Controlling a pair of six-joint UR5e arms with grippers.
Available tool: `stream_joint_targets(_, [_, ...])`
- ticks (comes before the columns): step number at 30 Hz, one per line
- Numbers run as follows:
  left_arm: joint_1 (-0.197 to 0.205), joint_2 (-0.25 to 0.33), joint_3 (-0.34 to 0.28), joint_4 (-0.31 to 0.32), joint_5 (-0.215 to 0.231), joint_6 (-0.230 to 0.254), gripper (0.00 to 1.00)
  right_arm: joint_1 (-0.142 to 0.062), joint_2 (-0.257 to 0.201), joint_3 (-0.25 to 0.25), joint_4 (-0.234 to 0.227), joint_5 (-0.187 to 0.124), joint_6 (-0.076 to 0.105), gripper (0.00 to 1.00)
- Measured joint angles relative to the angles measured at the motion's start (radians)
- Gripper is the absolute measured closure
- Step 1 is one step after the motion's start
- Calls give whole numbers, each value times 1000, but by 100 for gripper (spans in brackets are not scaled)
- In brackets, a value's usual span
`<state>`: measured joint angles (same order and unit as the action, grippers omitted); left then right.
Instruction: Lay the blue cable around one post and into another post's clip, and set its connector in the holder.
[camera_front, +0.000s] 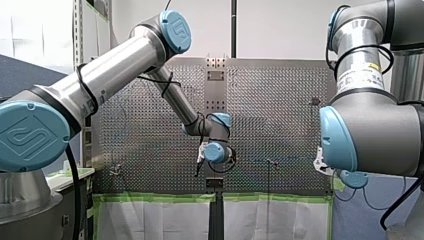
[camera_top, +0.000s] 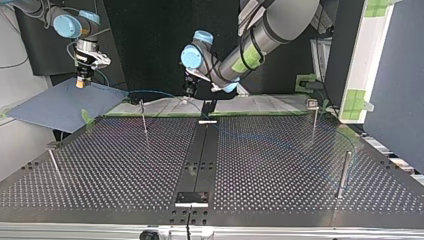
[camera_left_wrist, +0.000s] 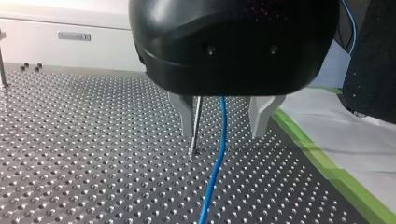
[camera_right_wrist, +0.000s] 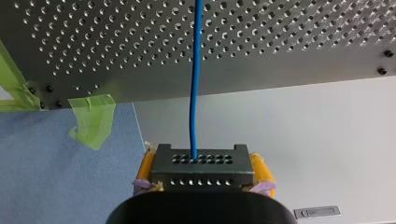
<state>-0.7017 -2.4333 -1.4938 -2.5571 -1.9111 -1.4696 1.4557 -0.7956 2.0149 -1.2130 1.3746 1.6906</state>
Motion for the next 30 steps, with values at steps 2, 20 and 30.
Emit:
stream_joint_targets(2, [2,0,2,0,-1,-1,40,0,0,0,0,0,0,100])
stream_joint_targets(20, [7,0,15,2,-7,-13,63,1,0,0,-1,0,0,100])
stream_joint_targets(30, [8,0,15,3,-4,-15,66,1,0,0,-1,0,0,100])
